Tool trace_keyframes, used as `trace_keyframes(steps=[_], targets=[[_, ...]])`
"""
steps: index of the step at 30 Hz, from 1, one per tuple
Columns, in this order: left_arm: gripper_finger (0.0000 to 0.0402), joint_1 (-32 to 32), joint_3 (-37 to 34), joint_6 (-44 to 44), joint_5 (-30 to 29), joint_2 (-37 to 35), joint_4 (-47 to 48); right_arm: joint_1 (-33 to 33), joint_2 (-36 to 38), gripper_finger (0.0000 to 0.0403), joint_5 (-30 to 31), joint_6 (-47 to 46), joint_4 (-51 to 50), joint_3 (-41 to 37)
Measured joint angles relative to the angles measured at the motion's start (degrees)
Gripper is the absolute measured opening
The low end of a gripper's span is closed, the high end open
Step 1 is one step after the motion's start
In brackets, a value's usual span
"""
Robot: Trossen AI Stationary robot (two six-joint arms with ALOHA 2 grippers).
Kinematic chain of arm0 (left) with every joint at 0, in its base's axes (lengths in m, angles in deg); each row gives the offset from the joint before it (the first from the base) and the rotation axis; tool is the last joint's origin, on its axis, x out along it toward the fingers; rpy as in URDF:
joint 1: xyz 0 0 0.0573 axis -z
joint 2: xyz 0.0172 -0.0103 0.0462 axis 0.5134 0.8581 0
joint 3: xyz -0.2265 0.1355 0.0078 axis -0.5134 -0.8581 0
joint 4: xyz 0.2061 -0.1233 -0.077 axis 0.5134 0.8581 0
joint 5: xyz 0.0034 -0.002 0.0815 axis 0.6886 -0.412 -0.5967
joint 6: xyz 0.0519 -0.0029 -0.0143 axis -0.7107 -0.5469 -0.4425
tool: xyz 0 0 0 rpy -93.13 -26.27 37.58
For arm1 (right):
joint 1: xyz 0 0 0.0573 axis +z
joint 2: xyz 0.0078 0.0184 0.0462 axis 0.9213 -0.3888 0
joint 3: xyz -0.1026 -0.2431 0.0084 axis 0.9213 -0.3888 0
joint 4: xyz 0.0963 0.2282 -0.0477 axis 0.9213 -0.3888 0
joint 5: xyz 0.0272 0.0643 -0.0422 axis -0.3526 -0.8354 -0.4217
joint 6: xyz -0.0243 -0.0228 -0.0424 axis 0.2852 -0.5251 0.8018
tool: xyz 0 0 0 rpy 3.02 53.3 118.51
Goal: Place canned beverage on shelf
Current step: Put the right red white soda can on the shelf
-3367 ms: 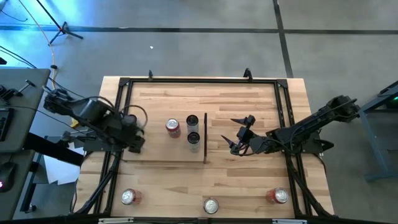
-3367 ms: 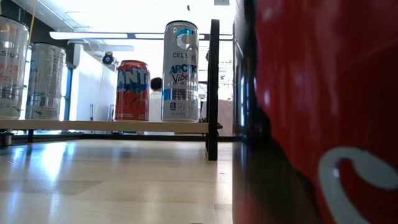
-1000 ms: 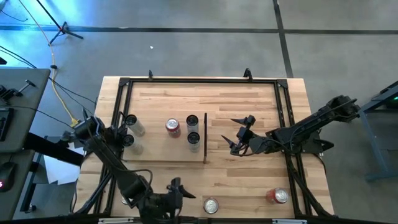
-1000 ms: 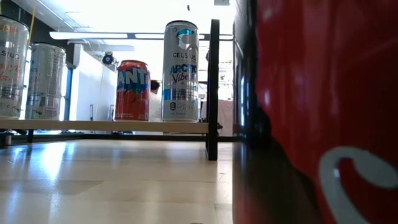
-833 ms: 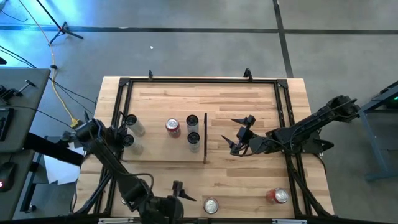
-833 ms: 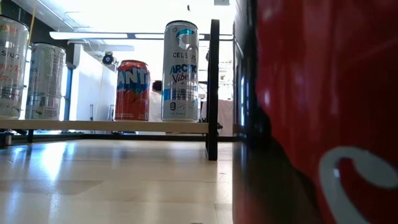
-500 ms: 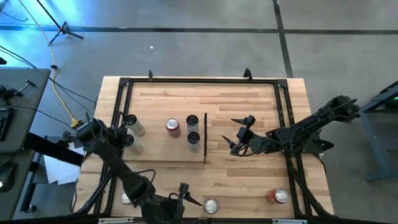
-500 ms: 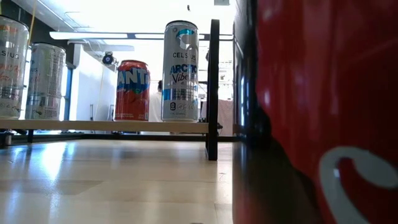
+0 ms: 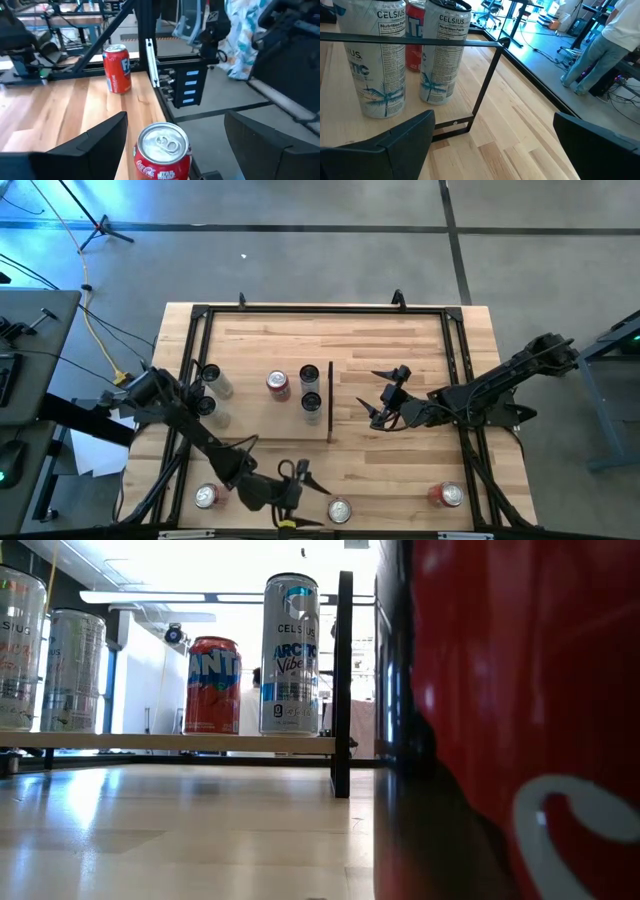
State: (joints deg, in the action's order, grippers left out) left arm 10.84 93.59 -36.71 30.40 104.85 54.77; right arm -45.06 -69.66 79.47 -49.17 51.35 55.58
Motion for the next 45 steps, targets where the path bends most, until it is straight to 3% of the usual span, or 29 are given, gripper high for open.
trace_keyframes(steps=[11, 24, 38, 45], targets=[[0.0307, -2.07, -1.47, 0.53, 0.62, 1.40, -1.47, 0.00, 0.00, 0.0393, 0.02, 0.00, 0.02, 0.00], [0.0307, -4.50, -1.47, -0.72, 11.16, 11.79, -18.06, 0.00, 0.00, 0.0393, 0.02, 0.00, -0.12, 0.00], [0.0307, -6.13, -1.45, -0.79, 16.96, 12.81, -19.10, 0.01, 0.00, 0.0393, 0.02, 0.00, -0.42, 0.00], [0.0307, -6.14, -1.45, -1.86, 17.12, 12.81, -18.39, 0.00, 0.00, 0.0393, 0.02, 0.00, -0.42, 0.00]])
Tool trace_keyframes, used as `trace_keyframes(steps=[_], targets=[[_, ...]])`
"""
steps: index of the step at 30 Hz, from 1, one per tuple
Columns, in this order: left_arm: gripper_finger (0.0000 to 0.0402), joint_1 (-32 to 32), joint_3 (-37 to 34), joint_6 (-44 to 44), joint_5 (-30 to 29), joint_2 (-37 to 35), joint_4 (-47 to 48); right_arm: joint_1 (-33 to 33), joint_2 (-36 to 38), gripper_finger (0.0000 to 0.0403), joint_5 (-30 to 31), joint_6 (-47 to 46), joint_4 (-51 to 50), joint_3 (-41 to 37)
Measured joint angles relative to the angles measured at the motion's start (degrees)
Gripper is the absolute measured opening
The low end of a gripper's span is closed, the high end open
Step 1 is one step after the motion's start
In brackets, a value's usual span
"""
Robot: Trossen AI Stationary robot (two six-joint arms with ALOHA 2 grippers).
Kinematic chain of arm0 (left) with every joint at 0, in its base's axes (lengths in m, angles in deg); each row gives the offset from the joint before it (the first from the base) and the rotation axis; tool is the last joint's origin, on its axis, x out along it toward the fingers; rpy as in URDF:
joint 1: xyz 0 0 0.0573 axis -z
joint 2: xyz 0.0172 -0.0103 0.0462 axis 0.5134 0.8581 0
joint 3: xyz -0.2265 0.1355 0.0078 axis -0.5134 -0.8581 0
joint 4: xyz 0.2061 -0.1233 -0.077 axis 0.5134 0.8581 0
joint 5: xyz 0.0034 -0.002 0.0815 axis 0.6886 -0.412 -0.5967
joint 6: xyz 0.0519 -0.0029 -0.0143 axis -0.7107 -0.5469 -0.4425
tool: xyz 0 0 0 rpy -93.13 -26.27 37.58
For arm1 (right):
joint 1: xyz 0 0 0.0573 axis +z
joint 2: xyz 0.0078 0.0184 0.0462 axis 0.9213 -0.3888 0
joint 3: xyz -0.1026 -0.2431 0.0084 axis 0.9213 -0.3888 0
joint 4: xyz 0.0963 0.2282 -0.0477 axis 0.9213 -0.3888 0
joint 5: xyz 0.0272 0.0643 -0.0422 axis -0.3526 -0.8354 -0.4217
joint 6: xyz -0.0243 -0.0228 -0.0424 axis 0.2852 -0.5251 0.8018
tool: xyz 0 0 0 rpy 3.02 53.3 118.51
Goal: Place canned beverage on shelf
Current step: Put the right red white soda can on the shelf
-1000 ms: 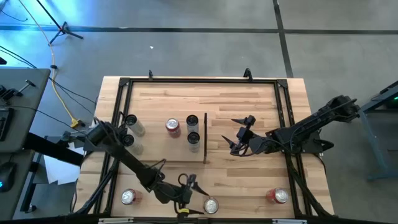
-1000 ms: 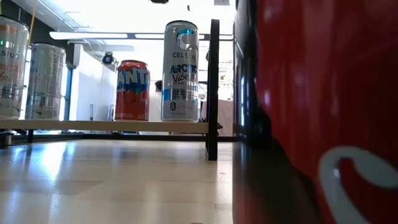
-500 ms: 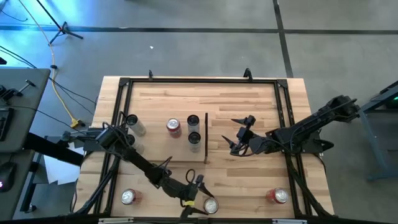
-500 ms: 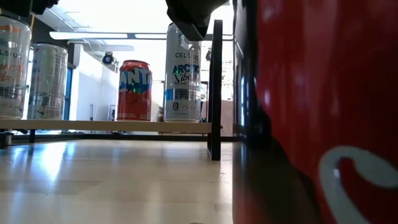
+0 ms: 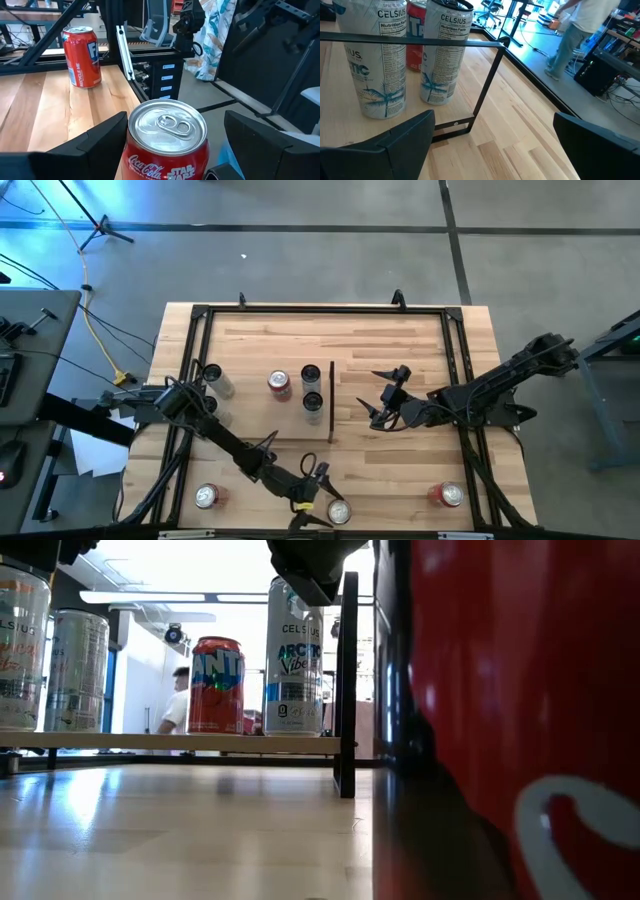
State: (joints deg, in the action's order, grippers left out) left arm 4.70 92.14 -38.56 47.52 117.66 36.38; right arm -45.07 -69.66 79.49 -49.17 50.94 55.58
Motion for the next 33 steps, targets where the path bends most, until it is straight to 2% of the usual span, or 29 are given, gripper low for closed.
trace_keyframes(steps=[16, 33], targets=[[0.0304, -0.77, 0.09, 1.55, 2.57, 0.04, 3.34, 0.01, 0.00, 0.0393, 0.00, 0.00, 0.00, 0.00], [0.0235, -1.11, 0.09, 1.11, 2.56, 0.04, 3.56, 0.01, 0.00, 0.0393, 0.00, 0.00, 0.00, 0.00]])
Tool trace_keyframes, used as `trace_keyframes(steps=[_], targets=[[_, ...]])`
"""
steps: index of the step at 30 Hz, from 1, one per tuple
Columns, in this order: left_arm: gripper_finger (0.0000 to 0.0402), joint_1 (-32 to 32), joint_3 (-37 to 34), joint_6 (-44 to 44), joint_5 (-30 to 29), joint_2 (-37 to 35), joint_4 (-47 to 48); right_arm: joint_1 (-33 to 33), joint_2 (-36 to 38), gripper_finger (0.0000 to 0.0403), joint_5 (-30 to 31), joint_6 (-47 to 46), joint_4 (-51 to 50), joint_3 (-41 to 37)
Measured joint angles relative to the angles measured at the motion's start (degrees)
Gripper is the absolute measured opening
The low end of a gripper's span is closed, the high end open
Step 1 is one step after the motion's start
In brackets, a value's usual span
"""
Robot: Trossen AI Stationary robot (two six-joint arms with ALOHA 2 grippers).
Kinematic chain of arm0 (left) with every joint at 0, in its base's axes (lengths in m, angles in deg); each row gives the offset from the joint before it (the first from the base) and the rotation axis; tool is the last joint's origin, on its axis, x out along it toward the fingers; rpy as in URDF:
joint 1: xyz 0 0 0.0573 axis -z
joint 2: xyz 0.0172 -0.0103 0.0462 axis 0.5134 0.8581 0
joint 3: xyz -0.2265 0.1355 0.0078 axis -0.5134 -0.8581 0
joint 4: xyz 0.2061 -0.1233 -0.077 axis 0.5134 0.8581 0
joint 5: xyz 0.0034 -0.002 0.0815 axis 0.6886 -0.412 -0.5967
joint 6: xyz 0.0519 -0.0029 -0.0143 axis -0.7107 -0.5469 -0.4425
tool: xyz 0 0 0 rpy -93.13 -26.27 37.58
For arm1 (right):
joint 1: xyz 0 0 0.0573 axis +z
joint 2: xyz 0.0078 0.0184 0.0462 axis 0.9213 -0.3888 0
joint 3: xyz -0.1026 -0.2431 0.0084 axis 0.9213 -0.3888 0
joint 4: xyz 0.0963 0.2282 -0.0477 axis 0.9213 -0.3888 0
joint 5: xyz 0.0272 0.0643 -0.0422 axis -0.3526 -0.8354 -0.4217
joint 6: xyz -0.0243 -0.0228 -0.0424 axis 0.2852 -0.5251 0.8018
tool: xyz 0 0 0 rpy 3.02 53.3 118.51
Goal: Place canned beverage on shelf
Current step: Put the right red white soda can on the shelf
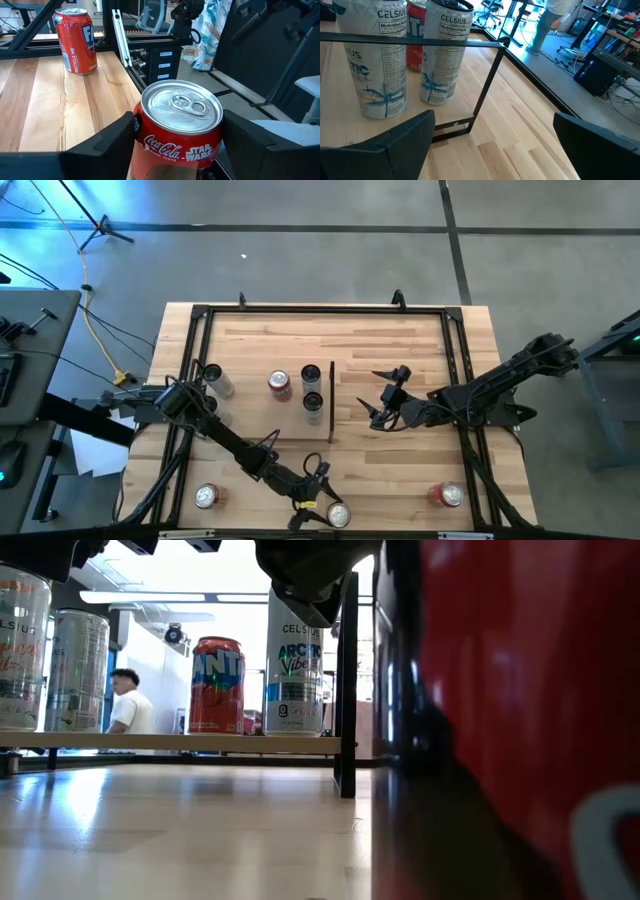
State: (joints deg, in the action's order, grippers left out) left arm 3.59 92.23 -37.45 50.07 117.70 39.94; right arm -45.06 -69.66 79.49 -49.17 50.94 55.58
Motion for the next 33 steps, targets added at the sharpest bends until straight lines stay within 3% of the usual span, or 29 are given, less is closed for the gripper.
trace_keyframes(steps=[18, 33], targets=[[0.0232, -0.43, -0.08, 0.34, 0.97, -0.37, 0.06, 0.00, 0.00, 0.0393, 0.00, 0.00, 0.00, 0.00], [0.0307, -0.72, -0.11, 1.36, 1.30, -0.44, -1.80, 0.00, 0.00, 0.0393, 0.00, 0.00, 0.00, 0.00]])
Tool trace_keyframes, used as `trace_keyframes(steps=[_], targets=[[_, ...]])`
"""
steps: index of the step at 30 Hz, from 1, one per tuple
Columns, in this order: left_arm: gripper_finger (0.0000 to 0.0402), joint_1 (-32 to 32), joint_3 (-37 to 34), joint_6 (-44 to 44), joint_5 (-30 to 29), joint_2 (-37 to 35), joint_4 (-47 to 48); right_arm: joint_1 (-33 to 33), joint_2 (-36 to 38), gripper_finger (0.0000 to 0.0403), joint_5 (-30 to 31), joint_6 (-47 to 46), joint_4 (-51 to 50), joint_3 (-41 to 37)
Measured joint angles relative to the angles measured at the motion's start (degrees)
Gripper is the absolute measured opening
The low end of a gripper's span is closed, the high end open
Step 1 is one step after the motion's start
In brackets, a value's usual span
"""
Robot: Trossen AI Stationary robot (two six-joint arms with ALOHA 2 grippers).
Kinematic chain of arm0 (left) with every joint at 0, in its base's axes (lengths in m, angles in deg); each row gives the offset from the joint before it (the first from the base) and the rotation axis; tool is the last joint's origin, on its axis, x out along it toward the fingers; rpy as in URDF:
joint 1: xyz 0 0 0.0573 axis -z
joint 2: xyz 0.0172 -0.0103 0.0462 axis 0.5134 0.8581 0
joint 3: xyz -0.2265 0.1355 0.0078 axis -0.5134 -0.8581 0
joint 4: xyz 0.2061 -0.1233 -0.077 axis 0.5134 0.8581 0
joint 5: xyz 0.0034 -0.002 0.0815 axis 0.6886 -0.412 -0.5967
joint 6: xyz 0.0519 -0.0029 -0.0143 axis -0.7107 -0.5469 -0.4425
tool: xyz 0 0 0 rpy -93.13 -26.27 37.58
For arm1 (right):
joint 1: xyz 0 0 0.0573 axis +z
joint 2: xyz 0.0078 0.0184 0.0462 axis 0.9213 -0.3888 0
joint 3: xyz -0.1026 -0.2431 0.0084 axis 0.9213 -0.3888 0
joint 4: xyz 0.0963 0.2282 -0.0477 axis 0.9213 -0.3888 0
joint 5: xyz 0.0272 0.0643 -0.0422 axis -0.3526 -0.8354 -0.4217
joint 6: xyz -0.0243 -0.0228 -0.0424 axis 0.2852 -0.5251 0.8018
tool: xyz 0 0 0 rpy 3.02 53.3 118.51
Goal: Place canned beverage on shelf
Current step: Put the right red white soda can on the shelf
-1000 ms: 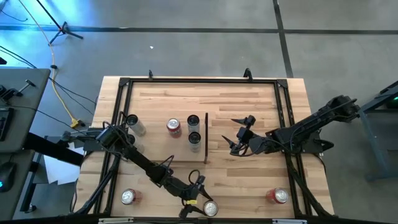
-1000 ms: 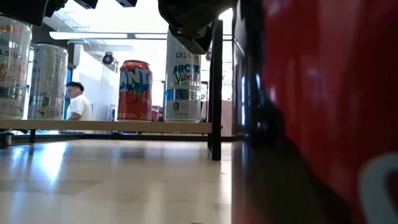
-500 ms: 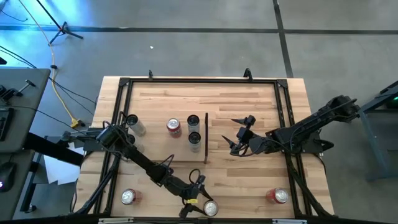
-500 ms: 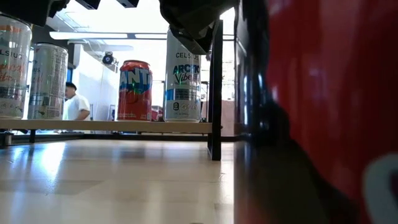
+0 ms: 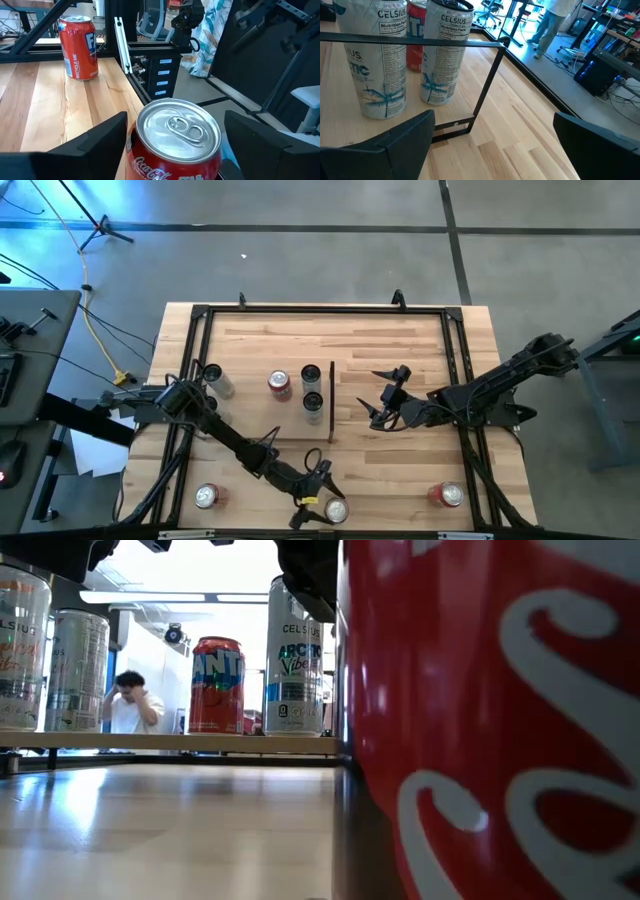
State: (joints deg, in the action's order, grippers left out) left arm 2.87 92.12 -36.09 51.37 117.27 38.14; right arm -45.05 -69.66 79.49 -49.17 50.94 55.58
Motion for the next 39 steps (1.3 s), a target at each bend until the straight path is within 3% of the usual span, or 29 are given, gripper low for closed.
trace_keyframes(steps=[11, 28, 33, 39], targets=[[0.0340, 0.41, 0.00, -1.38, 0.12, 0.01, -0.23, -0.01, 0.00, 0.0393, 0.00, 0.00, 0.00, 0.00], [0.0347, -1.05, 3.87, -1.71, 3.11, 7.02, -2.97, -0.01, -0.02, 0.0393, 0.00, 0.00, -0.11, 0.00], [0.0334, -1.36, 3.87, -0.84, 3.18, 7.02, -2.90, 0.00, -0.02, 0.0393, 0.00, 0.00, -0.16, 0.00], [0.0288, -1.36, 3.87, 0.92, 3.01, 7.02, -2.88, -0.01, -0.02, 0.0393, 0.00, 0.00, -0.18, 0.00]])
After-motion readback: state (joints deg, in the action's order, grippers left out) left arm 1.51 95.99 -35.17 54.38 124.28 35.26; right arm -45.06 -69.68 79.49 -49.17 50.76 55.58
